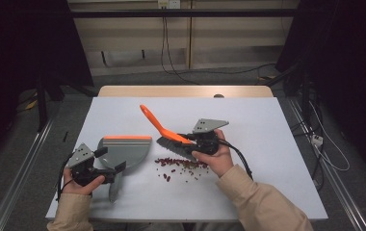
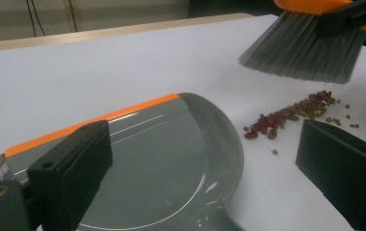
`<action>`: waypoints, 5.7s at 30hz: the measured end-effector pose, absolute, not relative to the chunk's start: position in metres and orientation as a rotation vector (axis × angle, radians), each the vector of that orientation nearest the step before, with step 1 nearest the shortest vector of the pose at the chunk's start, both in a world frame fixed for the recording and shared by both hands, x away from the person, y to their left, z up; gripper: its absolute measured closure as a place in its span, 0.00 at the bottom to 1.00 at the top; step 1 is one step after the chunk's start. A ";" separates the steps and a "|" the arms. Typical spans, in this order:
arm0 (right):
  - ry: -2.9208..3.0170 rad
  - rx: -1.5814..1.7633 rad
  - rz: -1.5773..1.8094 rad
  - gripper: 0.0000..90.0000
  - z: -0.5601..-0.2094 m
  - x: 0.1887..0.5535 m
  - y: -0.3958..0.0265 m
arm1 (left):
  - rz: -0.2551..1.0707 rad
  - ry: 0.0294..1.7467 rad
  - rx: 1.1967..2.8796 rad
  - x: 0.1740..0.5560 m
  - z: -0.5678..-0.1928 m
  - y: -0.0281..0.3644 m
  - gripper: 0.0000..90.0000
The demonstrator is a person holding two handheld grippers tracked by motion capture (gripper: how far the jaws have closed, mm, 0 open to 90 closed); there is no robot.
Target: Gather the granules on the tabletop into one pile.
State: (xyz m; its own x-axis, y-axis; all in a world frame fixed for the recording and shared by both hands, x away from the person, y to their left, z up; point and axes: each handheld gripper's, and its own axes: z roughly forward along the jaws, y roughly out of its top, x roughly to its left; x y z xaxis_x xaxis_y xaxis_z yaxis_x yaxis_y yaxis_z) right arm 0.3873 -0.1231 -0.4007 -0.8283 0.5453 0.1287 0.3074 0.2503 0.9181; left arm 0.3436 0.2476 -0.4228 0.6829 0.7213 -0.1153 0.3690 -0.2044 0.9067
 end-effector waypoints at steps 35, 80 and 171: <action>2.310 1.318 1.669 0.79 -0.451 0.343 -0.074 | 0.423 0.864 1.827 0.343 -0.423 0.248 0.06; 2.109 1.386 1.699 0.79 -0.435 0.346 -0.107 | 0.428 0.856 1.834 0.342 -0.422 0.245 0.06; 2.603 0.613 1.703 0.78 -0.450 0.401 -0.169 | 0.431 0.860 1.856 0.347 -0.426 0.242 0.06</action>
